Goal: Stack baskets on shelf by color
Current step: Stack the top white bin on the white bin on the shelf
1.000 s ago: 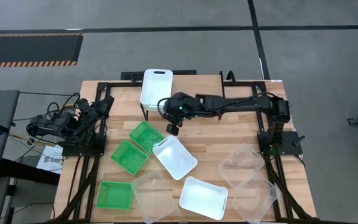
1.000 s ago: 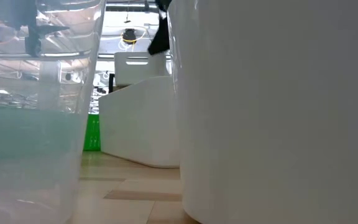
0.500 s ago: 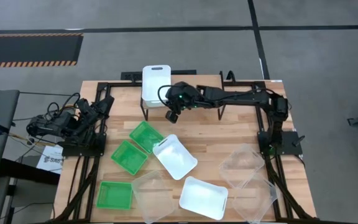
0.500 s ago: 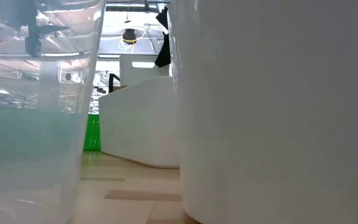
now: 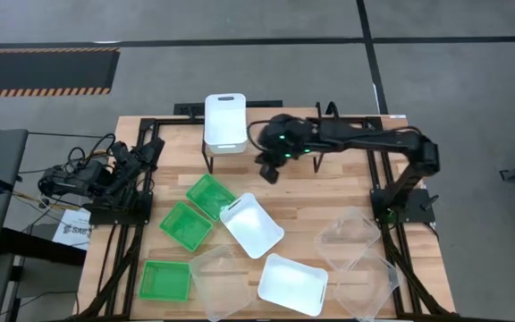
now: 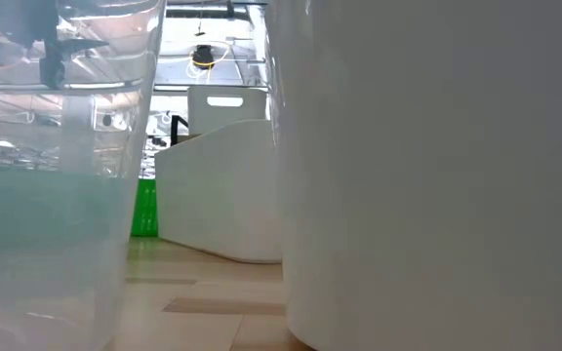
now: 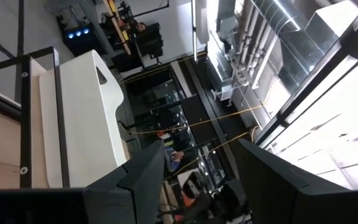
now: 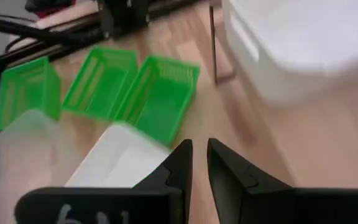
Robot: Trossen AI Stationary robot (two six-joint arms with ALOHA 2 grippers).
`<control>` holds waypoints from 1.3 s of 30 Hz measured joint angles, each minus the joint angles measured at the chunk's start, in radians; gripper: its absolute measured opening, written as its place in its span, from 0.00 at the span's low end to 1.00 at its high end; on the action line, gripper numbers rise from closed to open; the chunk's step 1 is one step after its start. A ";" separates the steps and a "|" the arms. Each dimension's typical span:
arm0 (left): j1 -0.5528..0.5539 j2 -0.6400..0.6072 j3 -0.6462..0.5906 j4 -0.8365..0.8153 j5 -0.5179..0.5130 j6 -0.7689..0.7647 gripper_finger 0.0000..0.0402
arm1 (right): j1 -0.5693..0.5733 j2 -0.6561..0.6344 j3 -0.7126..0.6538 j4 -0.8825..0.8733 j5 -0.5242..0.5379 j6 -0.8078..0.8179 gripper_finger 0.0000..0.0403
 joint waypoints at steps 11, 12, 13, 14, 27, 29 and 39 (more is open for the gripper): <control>0.000 0.000 0.000 -0.012 -0.010 0.004 0.46 | 0.111 0.011 -0.014 -0.362 -0.008 0.113 0.34; 0.000 0.000 0.000 -0.016 -0.008 0.004 0.46 | 0.124 0.023 -0.026 -0.340 -0.008 0.115 0.37; 0.000 0.000 0.000 -0.025 -0.006 0.004 0.46 | 0.135 0.035 -0.040 -0.310 -0.007 0.119 0.40; 0.000 0.000 0.000 -0.036 -0.002 0.004 0.46 | 0.144 0.050 -0.055 -0.278 -0.005 0.119 0.43; 0.000 0.000 0.000 -0.098 0.006 -0.049 0.46 | 0.219 0.354 -0.104 -0.129 -0.027 0.251 0.60; 0.000 0.000 0.000 -0.104 0.006 -0.059 0.46 | 0.228 0.385 -0.104 -0.126 -0.028 0.254 0.59; 0.000 0.000 0.000 -0.108 0.008 -0.062 0.46 | 0.233 0.440 -0.103 -0.139 -0.022 0.389 0.32</control>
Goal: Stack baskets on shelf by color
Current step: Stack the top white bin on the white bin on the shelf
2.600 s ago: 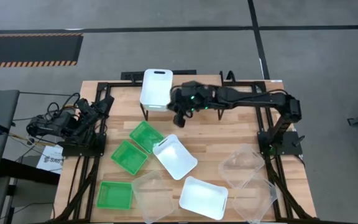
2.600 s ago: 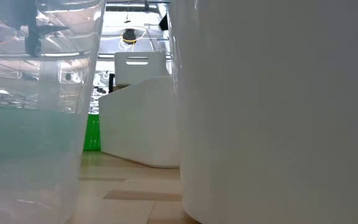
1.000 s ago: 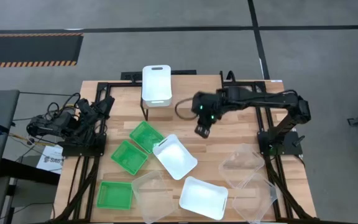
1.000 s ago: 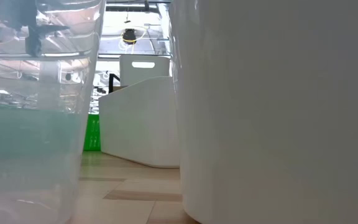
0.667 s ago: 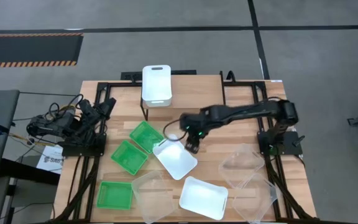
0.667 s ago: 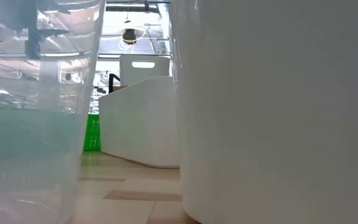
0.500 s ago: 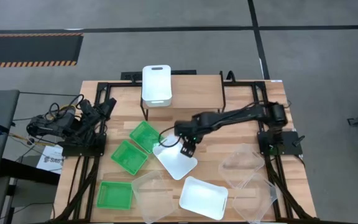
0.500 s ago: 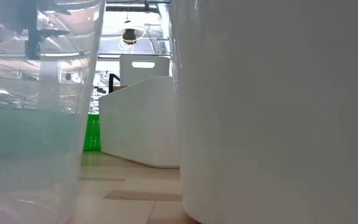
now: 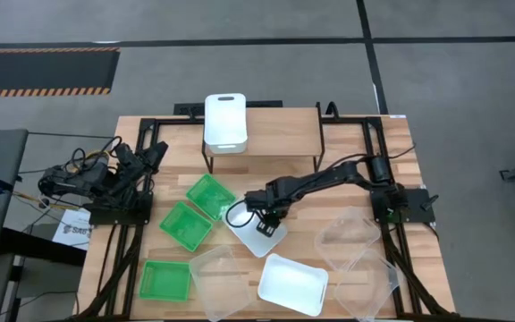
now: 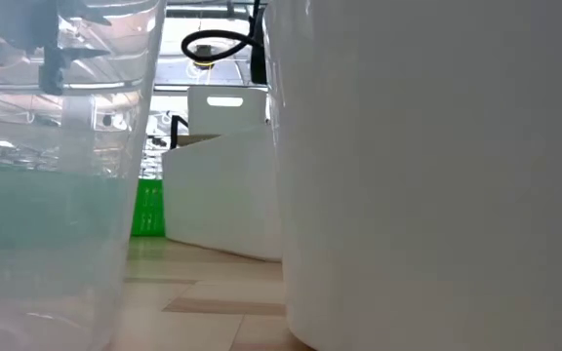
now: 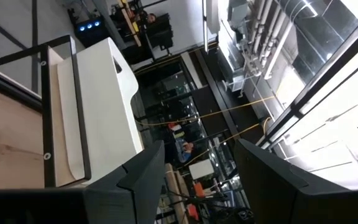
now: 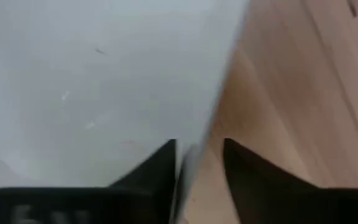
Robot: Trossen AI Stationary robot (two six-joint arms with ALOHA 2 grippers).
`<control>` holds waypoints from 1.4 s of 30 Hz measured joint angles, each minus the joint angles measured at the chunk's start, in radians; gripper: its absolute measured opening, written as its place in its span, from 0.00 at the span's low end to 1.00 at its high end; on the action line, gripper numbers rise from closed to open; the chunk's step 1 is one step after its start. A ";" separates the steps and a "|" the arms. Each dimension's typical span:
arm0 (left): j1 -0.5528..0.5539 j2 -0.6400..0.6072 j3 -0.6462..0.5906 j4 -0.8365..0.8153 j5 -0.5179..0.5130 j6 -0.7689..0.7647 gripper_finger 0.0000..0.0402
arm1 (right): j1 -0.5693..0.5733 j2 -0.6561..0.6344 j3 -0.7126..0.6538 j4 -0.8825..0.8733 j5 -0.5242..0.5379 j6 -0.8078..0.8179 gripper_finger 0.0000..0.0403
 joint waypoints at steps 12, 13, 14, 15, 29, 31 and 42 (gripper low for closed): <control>0.000 0.000 0.000 0.003 0.000 -0.039 0.46 | 0.000 -0.072 0.013 -0.096 -0.029 -0.012 0.02; 0.000 0.000 0.000 0.003 0.000 -0.039 0.46 | 0.000 -0.097 0.013 -0.106 -0.031 -0.012 0.02; 0.000 0.000 0.000 0.004 0.000 -0.039 0.46 | -0.003 -0.123 0.015 -0.114 -0.032 -0.013 0.01; 0.000 0.000 0.000 0.003 0.001 -0.039 0.46 | -0.007 -0.152 0.014 -0.125 -0.032 -0.013 0.01; 0.000 0.000 0.000 0.004 0.010 -0.053 0.46 | -0.147 -0.654 0.016 0.243 -0.080 0.157 0.01; 0.000 0.000 0.000 0.004 0.009 -0.053 0.46 | -0.209 -0.676 0.017 0.347 -0.022 0.182 0.01; 0.000 0.000 0.000 0.003 -0.010 -0.088 0.46 | -0.426 -0.514 0.014 0.615 0.072 0.404 0.01</control>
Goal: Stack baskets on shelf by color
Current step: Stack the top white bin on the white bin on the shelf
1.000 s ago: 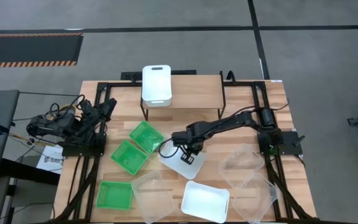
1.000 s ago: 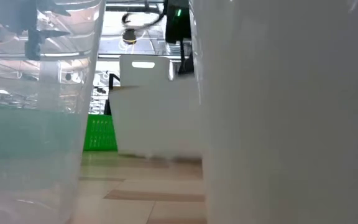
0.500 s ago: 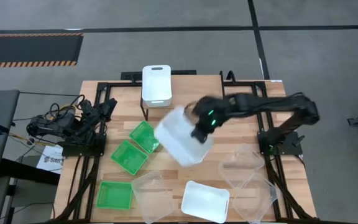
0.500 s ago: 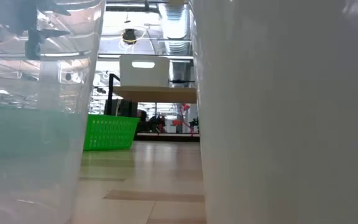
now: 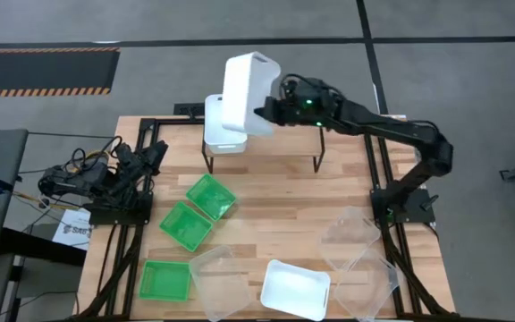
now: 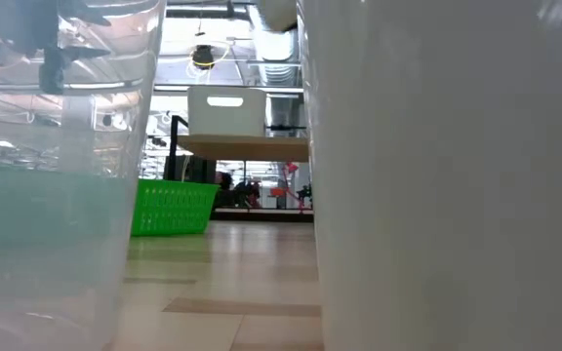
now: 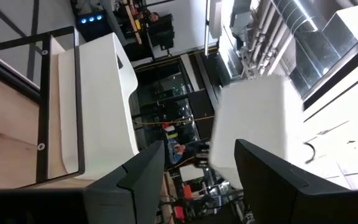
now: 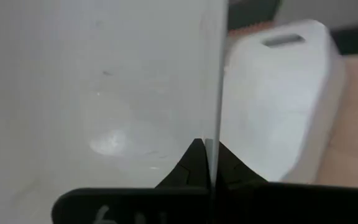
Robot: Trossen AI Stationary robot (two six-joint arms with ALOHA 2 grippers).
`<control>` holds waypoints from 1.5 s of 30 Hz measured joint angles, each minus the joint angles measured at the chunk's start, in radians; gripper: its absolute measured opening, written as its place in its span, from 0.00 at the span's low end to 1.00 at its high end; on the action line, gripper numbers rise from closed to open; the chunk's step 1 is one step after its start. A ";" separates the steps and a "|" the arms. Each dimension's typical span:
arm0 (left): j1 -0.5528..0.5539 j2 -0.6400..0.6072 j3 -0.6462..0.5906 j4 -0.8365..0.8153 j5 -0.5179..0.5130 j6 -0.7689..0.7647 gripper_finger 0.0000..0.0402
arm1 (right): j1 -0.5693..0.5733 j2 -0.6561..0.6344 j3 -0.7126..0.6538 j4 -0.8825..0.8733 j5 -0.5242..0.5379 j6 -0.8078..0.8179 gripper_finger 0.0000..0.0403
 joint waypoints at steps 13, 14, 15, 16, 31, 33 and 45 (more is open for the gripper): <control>0.000 0.000 0.000 0.000 0.003 -0.003 0.46 | -0.008 0.208 0.252 -0.206 -0.001 -0.084 0.01; 0.000 0.000 0.000 0.000 0.003 -0.004 0.46 | -0.015 0.221 0.277 -0.249 0.005 -0.095 0.01; 0.000 0.000 0.000 0.000 0.002 -0.004 0.46 | -0.020 0.236 0.300 -0.278 0.008 -0.102 0.01; 0.000 0.000 0.000 0.000 0.002 -0.004 0.46 | -0.023 0.252 0.323 -0.288 0.007 -0.104 0.01; 0.000 0.000 0.000 0.000 0.002 -0.005 0.46 | -0.052 0.334 0.412 -0.392 0.006 -0.107 0.04; 0.000 0.000 0.000 0.000 0.003 -0.007 0.46 | -0.050 0.335 0.413 -0.398 0.007 -0.107 0.06; 0.000 0.000 0.000 0.001 -0.008 -0.011 0.46 | -0.052 0.381 0.413 -0.408 0.003 -0.099 0.08</control>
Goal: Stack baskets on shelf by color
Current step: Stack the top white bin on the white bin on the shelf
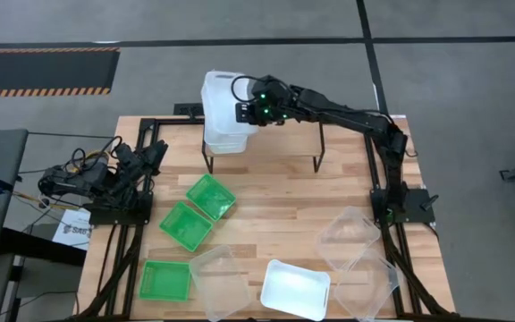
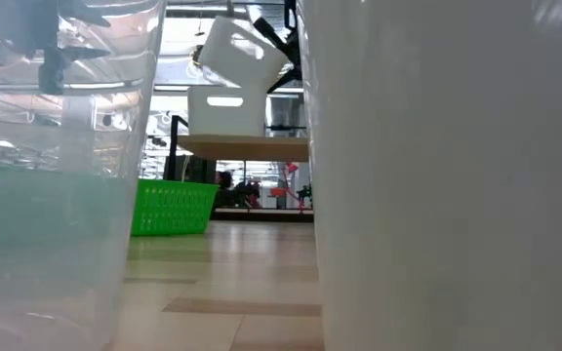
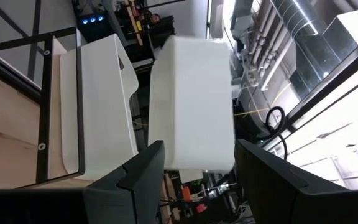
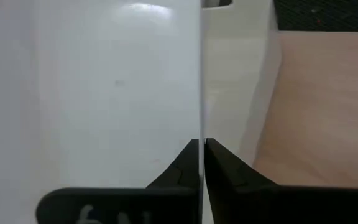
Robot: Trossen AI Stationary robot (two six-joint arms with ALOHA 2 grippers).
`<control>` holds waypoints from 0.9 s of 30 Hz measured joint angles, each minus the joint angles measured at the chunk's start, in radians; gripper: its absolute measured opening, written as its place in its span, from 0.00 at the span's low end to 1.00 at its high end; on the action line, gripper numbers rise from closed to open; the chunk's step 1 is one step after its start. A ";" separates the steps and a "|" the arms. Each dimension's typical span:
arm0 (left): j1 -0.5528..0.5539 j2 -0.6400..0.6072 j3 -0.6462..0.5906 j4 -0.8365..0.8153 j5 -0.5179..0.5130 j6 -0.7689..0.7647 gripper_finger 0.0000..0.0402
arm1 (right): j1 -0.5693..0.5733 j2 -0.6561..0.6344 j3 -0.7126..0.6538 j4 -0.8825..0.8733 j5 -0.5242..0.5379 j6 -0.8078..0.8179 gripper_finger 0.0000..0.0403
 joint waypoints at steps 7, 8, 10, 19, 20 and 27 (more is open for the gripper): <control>0.000 0.000 0.000 0.000 -0.008 -0.001 0.46 | -0.007 -0.001 0.001 0.009 0.000 0.001 0.14; 0.000 0.000 0.000 0.000 -0.011 -0.001 0.46 | -0.008 -0.001 0.001 0.010 0.000 0.001 0.15; 0.000 0.000 0.000 0.000 -0.012 -0.001 0.46 | -0.012 -0.001 0.001 0.010 0.000 0.000 0.17; 0.000 0.000 0.000 0.000 -0.025 -0.002 0.46 | -0.015 -0.001 0.001 0.010 0.001 -0.009 0.22; 0.000 0.000 0.000 0.000 -0.026 -0.002 0.46 | -0.016 -0.001 0.001 0.010 0.001 -0.009 0.22; 0.000 0.000 0.000 0.000 -0.030 -0.002 0.46 | -0.020 -0.001 0.001 0.010 0.001 -0.012 0.22</control>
